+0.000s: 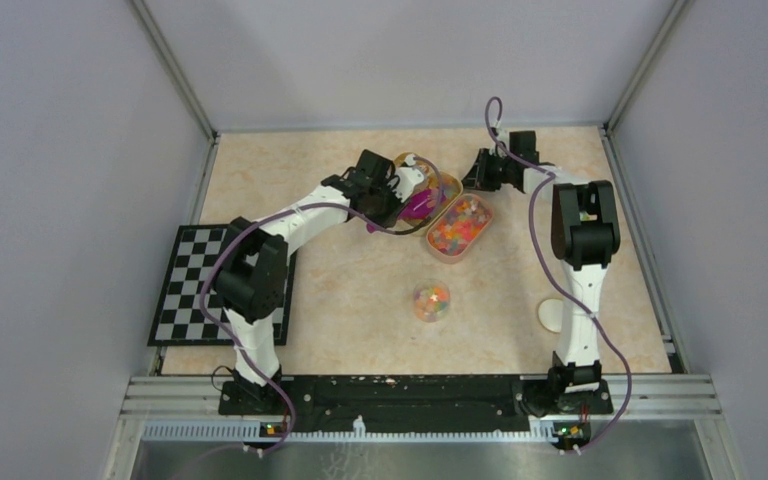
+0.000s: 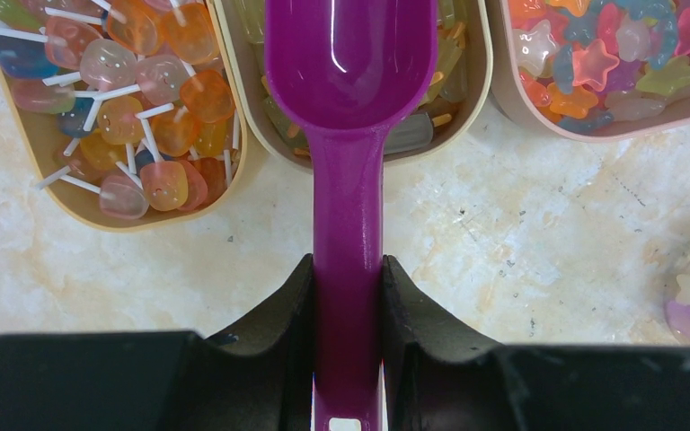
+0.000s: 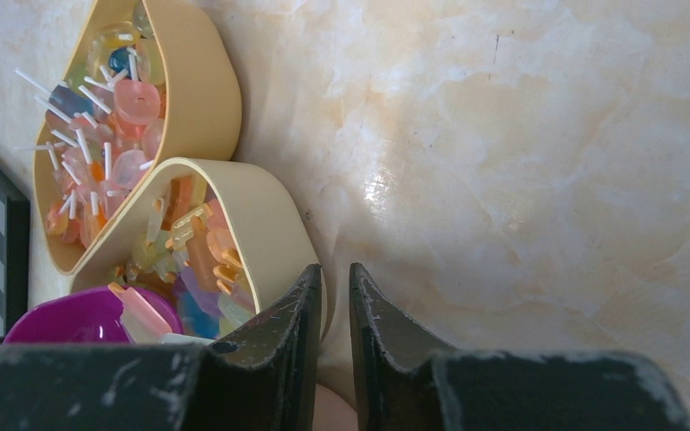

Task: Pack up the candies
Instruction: Scoop the fake candies from the storage box.

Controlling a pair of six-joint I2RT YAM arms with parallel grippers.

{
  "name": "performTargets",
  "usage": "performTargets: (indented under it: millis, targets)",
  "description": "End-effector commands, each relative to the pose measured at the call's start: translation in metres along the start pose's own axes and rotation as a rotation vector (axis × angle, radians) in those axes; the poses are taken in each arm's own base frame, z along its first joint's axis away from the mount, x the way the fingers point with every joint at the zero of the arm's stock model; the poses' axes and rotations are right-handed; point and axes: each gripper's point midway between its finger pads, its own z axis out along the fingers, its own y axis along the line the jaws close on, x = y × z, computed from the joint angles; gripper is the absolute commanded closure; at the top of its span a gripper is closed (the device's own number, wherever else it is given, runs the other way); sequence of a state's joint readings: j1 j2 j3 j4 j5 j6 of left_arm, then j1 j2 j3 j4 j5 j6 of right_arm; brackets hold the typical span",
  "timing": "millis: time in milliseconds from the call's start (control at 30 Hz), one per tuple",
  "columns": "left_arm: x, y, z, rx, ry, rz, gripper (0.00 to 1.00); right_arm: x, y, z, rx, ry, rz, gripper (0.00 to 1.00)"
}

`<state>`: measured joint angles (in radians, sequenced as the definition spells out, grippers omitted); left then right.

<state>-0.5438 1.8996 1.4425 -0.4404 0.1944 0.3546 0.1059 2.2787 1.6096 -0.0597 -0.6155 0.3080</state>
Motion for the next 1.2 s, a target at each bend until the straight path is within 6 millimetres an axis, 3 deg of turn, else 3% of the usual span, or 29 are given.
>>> performTargets:
  millis: [0,400,633,933,1167]
  targets:
    - [-0.007,0.0,-0.011,-0.013,-0.053,0.004,1.0,-0.025,0.024,-0.013,-0.064,-0.063,-0.041,0.82]
    - [-0.011,0.004,-0.016,-0.065,-0.2,-0.017,1.0,-0.035,0.032,-0.014,-0.096,-0.099,-0.017,0.82]
    - [-0.018,0.005,-0.032,-0.109,-0.298,-0.007,1.0,-0.042,0.034,-0.019,-0.093,-0.12,0.005,0.8]
    - [-0.037,0.003,-0.068,-0.132,-0.382,0.013,1.0,-0.063,0.034,-0.034,-0.102,-0.182,0.061,0.74]
    - [-0.049,-0.017,-0.105,-0.061,-0.436,0.01,1.0,-0.07,0.036,-0.054,-0.071,-0.206,0.072,0.64]
